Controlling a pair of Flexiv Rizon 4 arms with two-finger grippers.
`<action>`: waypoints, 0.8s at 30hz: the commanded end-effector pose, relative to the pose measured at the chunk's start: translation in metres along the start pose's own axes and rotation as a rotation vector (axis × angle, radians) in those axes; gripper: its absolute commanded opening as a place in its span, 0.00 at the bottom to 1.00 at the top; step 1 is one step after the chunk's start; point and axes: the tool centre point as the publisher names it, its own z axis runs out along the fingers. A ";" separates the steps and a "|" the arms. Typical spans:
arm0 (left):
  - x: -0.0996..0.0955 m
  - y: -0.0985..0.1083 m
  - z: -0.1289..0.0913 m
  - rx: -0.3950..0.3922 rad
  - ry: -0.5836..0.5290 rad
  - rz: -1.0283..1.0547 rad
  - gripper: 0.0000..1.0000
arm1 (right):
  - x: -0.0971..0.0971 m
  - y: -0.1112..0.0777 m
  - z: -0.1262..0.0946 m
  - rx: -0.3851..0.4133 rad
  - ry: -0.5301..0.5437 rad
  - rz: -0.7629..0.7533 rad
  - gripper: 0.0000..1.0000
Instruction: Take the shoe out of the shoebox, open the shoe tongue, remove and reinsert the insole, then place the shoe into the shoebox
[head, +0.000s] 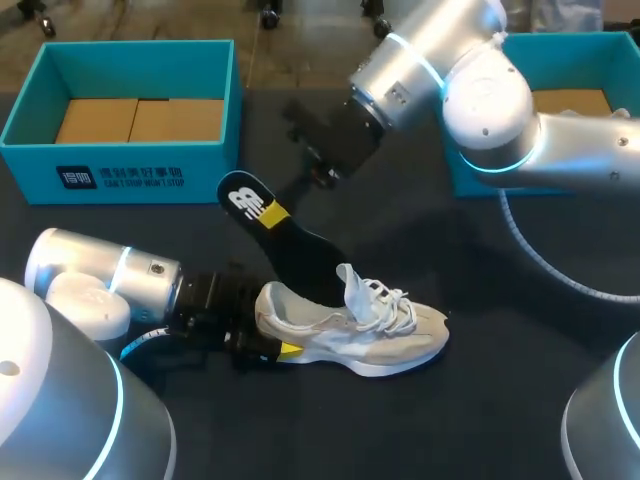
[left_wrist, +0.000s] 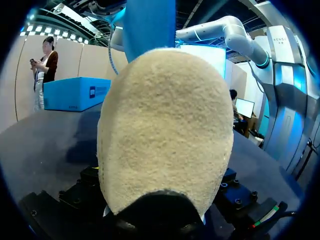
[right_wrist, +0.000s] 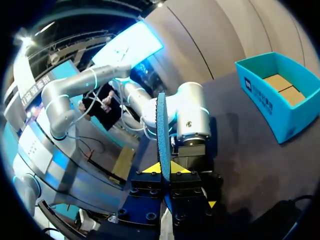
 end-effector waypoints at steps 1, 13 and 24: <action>-0.002 0.002 0.001 -0.001 0.000 0.000 0.00 | 0.001 -0.002 0.001 -0.006 -0.004 -0.001 0.00; -0.002 0.002 0.001 -0.001 0.000 0.000 0.00 | 0.069 0.050 -0.076 -0.146 -0.142 -0.133 0.00; -0.002 0.002 0.001 -0.001 0.000 0.000 0.00 | 0.080 0.059 -0.090 -0.174 -0.123 -0.123 0.00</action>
